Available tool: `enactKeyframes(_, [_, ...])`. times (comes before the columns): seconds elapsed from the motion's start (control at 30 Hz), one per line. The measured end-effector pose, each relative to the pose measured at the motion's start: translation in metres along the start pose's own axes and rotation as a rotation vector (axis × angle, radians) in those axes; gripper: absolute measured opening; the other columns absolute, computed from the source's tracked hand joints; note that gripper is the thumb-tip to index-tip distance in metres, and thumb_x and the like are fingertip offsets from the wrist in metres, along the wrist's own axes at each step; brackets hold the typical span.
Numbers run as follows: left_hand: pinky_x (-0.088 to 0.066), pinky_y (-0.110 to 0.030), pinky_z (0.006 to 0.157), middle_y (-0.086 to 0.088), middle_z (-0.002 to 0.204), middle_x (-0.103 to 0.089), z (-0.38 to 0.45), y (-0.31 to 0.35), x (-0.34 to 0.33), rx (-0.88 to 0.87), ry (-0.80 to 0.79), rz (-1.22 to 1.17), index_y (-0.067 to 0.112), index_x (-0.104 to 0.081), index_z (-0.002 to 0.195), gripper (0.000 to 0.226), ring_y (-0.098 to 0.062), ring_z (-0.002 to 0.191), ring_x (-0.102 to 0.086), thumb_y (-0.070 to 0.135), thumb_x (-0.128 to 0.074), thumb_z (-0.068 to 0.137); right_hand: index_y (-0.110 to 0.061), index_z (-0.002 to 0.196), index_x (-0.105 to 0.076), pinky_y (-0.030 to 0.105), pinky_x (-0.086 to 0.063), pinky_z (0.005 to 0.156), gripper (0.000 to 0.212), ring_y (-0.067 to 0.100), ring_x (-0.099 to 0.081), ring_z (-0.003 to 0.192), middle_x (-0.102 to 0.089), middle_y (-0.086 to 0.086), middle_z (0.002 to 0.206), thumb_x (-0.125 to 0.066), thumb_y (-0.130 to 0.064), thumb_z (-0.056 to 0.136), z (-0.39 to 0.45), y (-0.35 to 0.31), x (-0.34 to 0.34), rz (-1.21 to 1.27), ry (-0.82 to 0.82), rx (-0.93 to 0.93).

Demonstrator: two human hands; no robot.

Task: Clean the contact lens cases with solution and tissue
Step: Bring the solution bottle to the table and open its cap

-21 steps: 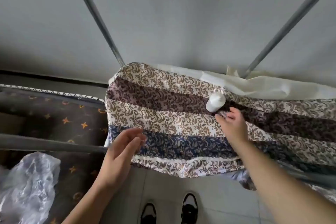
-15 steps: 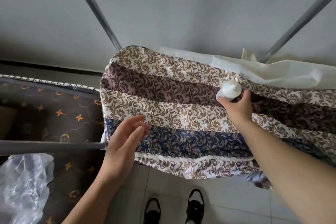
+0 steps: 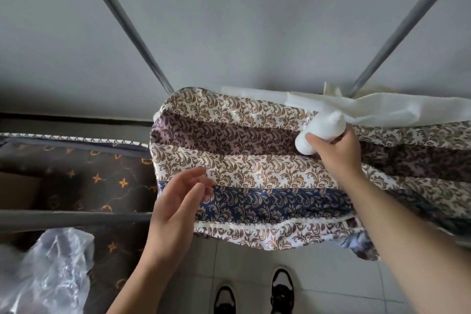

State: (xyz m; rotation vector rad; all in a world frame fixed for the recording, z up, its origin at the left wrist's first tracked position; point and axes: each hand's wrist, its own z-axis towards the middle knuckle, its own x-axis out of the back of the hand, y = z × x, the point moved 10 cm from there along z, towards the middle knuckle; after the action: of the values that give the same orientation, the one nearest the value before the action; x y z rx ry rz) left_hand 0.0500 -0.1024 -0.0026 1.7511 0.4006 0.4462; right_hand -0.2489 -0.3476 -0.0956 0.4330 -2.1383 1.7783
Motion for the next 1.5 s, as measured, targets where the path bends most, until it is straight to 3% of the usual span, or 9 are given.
enactKeyframes(0.13, [-0.056,-0.027,0.083,-0.008,0.104,-0.075,-0.035,0.056,0.011,-0.032,-0.059,0.015,0.019,-0.071,0.115,0.034,-0.025,0.095,-0.07,0.037,-0.059,0.089,-0.041,0.112,-0.059,0.025,-0.053,0.07,0.055,0.0,-0.066,0.089,-0.067,-0.013,0.105,-0.083,-0.046,0.063,-0.081,-0.089,0.041,0.138,-0.11,0.065])
enactKeyframes(0.3, [-0.056,-0.024,0.075,-0.011,0.095,-0.075,-0.102,0.115,0.032,-0.063,-0.146,-0.011,0.009,-0.07,0.112,0.021,-0.019,0.082,-0.067,0.001,-0.054,0.1,-0.05,0.108,-0.061,0.023,-0.057,0.069,0.05,-0.001,-0.065,0.088,-0.068,-0.021,0.095,-0.081,-0.044,0.063,-0.221,-0.172,0.095,0.256,-0.237,0.096])
enactKeyframes(0.4, [-0.055,-0.027,0.071,-0.013,0.094,-0.075,-0.143,0.128,0.051,-0.062,-0.191,-0.013,0.008,-0.07,0.11,0.026,-0.02,0.079,-0.066,-0.005,-0.049,0.101,-0.052,0.104,-0.063,0.017,-0.055,0.065,0.047,-0.002,-0.065,0.082,-0.067,-0.022,0.089,-0.081,-0.042,0.061,-0.303,-0.185,0.128,0.35,-0.202,0.097])
enactKeyframes(0.63, [-0.057,-0.028,0.071,-0.013,0.092,-0.074,-0.208,0.112,0.048,-0.003,-0.379,0.043,0.013,-0.074,0.104,0.027,-0.025,0.08,-0.066,-0.002,-0.051,0.1,-0.045,0.112,-0.065,0.016,-0.055,0.066,0.055,-0.002,-0.068,0.087,-0.072,-0.015,0.099,-0.082,-0.038,0.06,-0.451,-0.123,0.182,0.503,0.101,-0.02])
enactKeyframes(0.77, [-0.055,-0.04,0.076,-0.014,0.093,-0.074,-0.237,0.114,0.006,-0.008,-0.606,0.123,0.015,-0.074,0.103,0.028,-0.028,0.08,-0.066,-0.001,-0.051,0.101,-0.048,0.107,-0.064,0.017,-0.055,0.063,0.053,0.001,-0.069,0.088,-0.072,-0.015,0.101,-0.082,-0.044,0.057,-0.52,-0.085,0.203,0.49,0.228,-0.133])
enactKeyframes(0.93, [-0.056,-0.024,0.069,-0.012,0.093,-0.075,-0.303,0.113,-0.076,-0.054,-0.946,0.22,0.02,-0.075,0.103,0.027,-0.019,0.077,-0.067,0.002,-0.055,0.099,-0.055,0.108,-0.064,0.023,-0.06,0.069,0.054,0.01,-0.071,0.097,-0.072,-0.012,0.109,-0.084,-0.048,0.058,-0.616,-0.051,0.244,0.562,0.486,-0.178])
enactKeyframes(1.1, [-0.056,-0.031,0.069,-0.014,0.092,-0.075,-0.42,0.091,-0.156,-0.055,-1.287,0.318,0.022,-0.075,0.096,0.026,-0.023,0.075,-0.069,0.002,-0.058,0.097,-0.051,0.116,-0.062,0.03,-0.061,0.075,0.061,0.012,-0.07,0.101,-0.072,-0.009,0.115,-0.085,-0.045,0.059,-0.75,-0.005,0.285,0.602,0.851,-0.268])
enactKeyframes(1.23, [-0.057,-0.027,0.066,-0.012,0.091,-0.075,-0.543,0.088,-0.2,-0.098,-1.551,0.348,0.025,-0.076,0.096,0.021,-0.023,0.075,-0.07,0.018,-0.058,0.087,-0.043,0.113,-0.063,0.028,-0.059,0.072,0.056,0.013,-0.071,0.095,-0.071,-0.009,0.106,-0.084,-0.045,0.061,-0.867,0.013,0.307,0.604,1.138,-0.322])
enactKeyframes(1.5, [-0.059,-0.034,0.072,-0.006,0.092,-0.076,-0.756,0.073,-0.197,-0.226,-2.077,0.42,0.032,-0.075,0.095,0.024,-0.024,0.08,-0.072,0.022,-0.054,0.087,-0.045,0.12,-0.062,0.026,-0.06,0.075,0.064,0.012,-0.071,0.101,-0.073,-0.008,0.114,-0.083,-0.044,0.059,-1.062,0.004,0.28,0.588,1.621,-0.441])
